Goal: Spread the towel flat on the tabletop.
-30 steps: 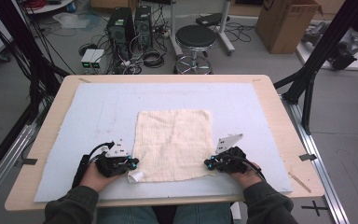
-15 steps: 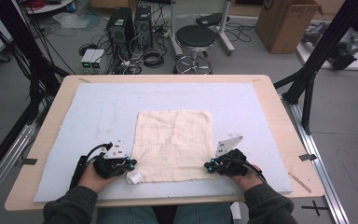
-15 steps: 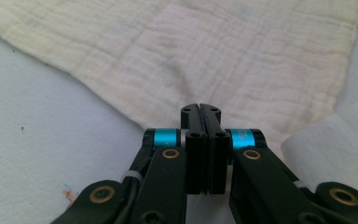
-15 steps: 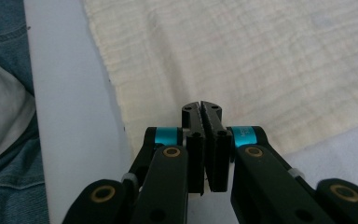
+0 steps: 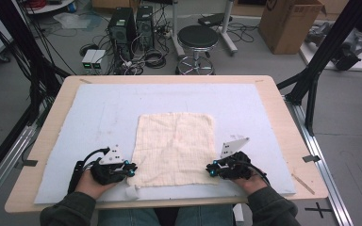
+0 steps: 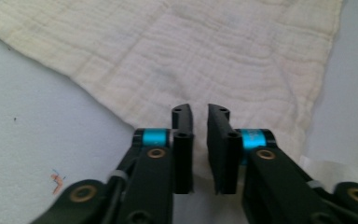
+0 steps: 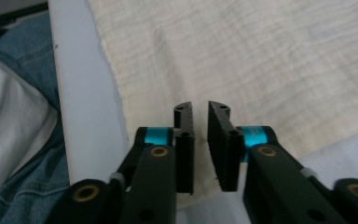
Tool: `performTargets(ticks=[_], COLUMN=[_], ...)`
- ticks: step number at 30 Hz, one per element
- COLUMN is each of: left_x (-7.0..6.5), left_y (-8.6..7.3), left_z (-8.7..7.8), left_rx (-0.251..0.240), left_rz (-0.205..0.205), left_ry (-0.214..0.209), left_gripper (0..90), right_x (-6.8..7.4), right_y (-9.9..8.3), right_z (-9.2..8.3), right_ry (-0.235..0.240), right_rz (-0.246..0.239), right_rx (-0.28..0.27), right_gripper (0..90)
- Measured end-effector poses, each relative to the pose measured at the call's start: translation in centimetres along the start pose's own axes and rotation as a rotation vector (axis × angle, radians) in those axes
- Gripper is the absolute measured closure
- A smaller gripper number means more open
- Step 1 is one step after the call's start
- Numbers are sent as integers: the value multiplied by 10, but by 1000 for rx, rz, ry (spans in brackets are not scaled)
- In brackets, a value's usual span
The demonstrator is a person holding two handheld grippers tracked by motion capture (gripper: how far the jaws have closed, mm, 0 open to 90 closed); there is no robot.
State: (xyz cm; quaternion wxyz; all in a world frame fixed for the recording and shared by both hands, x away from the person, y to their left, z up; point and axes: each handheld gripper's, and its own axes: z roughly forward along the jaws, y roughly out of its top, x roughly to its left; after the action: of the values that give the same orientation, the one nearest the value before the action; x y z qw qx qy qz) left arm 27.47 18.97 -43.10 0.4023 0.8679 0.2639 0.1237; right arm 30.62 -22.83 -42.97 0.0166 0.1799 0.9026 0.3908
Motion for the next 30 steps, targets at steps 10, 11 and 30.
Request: performTargets(ticks=[10, 11, 30], left_x=[11, 12, 18], left_y=[-1, -1, 1], left_z=[-3, -4, -5], left_rx=[-73, -77, -123], left_rz=[-57, -61, -96], left_ry=[0, 1, -5], left_gripper=[586, 582, 494], right_x=[-14, -15, -23], right_y=[4, 4, 6], right_z=[-2, -3, -8], right_ry=[-44, -42, -139], right_rz=[62, 71, 108], right_rx=[-72, -76, -133], right_gripper=[607, 603, 427])
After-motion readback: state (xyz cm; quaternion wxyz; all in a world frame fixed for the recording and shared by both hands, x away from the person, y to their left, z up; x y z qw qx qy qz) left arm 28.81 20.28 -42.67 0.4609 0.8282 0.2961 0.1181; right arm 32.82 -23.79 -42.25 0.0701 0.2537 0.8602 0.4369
